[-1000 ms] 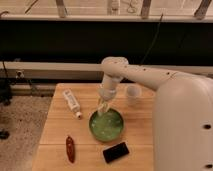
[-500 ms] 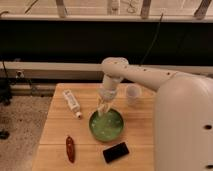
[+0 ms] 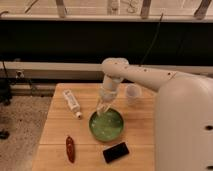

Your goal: Place the white sponge in the ceramic bowl

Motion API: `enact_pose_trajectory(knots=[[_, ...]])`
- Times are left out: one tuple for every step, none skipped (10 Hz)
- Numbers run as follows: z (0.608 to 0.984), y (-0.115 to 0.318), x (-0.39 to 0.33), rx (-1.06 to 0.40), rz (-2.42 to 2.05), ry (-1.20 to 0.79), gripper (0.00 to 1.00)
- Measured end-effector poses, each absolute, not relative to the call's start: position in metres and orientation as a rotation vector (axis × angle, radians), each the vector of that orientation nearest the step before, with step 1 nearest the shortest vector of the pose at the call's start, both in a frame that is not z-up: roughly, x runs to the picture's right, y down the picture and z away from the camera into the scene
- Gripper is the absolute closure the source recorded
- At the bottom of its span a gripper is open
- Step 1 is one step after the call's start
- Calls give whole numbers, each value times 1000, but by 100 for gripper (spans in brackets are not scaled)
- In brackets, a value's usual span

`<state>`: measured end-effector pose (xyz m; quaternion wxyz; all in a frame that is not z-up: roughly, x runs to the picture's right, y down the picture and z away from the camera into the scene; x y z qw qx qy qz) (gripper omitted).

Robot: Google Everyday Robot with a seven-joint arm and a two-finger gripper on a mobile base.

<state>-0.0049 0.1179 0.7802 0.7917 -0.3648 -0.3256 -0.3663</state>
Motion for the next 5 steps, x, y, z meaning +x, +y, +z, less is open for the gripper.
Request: enact_pose_trajectory(knots=[[780,119,-4,-787,-788,-700,45],[779,120,-4,-790,-787,-699,45],[779,121,-3,-791,-786,-699,45],[779,121,-3,-793,-785,-698,45],[778,122,-2,-794,-785,-698,45]])
